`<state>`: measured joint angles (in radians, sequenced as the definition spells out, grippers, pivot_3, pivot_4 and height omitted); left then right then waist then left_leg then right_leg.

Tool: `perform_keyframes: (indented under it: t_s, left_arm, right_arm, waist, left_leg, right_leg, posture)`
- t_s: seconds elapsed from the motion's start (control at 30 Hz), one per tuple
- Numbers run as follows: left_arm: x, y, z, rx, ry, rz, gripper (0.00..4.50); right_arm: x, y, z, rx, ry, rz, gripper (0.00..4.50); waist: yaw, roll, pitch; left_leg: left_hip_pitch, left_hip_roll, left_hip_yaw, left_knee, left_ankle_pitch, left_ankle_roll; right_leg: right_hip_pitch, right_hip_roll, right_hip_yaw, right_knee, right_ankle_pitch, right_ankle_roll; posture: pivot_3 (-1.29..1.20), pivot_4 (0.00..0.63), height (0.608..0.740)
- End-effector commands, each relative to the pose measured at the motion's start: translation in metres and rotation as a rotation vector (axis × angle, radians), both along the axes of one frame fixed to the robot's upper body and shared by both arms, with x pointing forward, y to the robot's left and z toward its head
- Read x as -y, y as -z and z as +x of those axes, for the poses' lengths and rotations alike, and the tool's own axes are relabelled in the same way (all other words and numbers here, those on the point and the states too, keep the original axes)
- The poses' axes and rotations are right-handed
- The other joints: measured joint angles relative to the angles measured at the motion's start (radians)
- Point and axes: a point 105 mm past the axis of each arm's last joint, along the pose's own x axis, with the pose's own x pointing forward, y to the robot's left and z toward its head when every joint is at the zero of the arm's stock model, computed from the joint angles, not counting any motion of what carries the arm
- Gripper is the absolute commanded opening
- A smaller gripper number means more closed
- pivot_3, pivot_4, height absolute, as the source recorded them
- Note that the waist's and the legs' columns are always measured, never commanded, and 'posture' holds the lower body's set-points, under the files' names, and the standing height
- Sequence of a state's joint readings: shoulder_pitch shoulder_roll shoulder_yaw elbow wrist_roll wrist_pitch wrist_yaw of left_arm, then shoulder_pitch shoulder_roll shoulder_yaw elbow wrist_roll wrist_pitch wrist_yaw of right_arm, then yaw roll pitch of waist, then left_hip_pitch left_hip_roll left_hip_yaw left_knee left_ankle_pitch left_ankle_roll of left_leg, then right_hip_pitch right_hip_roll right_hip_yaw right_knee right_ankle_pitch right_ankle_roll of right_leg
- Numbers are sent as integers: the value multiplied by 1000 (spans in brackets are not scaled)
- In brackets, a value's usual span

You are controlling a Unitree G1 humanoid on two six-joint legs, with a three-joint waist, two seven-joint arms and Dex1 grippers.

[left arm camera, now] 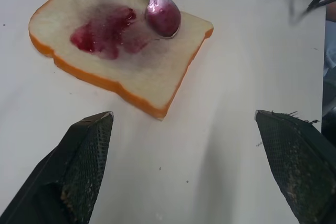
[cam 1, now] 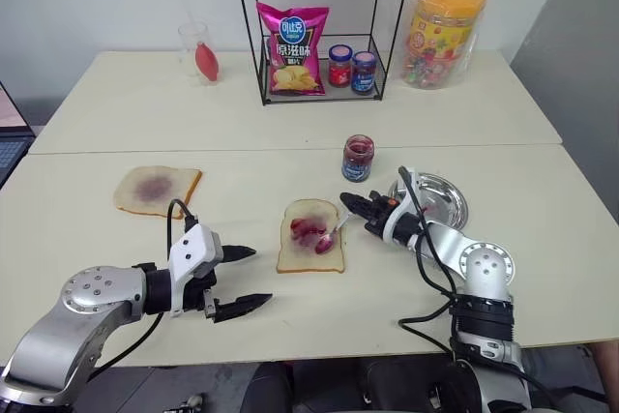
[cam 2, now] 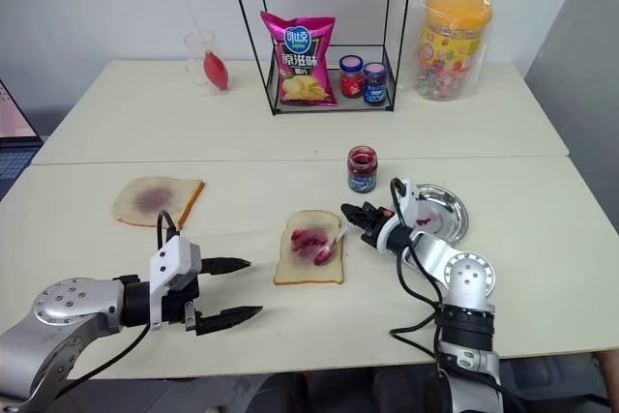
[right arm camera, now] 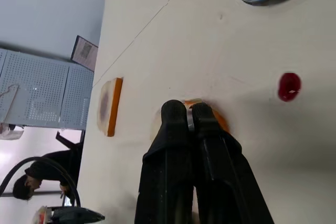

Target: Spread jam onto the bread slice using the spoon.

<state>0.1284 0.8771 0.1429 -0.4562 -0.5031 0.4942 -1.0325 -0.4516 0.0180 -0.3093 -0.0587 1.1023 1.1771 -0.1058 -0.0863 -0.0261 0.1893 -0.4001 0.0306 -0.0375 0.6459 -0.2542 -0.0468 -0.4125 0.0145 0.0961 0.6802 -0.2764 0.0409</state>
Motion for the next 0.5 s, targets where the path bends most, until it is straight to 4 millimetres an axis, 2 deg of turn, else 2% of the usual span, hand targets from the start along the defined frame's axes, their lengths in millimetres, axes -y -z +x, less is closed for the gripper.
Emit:
perform_keyframes:
  t_s: [0.03, 0.2, 0.3, 0.5]
  left_arm:
    - [3, -6, -1, 34, 20, 3, 4500]
    - [3, -10, 4, 81, -5, -11, 4500]
    - [3, -19, 14, 141, -38, -30, 4500]
    - [22, -48, 24, 287, 25, -46, 4500]
  right_arm:
    - [-4, -30, -7, 101, -54, 61, 12]
    - [-14, -67, -10, 213, -108, 190, 12]
    - [-17, -82, -12, 274, -135, 209, 12]
    - [6, -110, -6, 451, -74, 165, 12]
  waist:
    - [-1, 0, 0]
    - [-1, 0, 0]
    - [0, 0, 0]
    - [5, 0, 0]
  left_leg:
    - [0, 0, 0, 0, 0, 0]
    - [0, 0, 0, 0, 0, 0]
    - [0, 0, 0, 0, 0, 0]
    - [-1, -1, 0, 1, 0, 0]
  right_leg:
    - [0, 0, 0, 0, 0, 0]
    - [0, 0, 0, 0, 0, 0]
    - [0, 0, 0, 0, 0, 0]
    - [0, 0, 0, 0, 0, 0]
  posture:
    - [0, 150, 740]
    - [0, 150, 740]
    - [0, 150, 740]
    - [0, 150, 740]
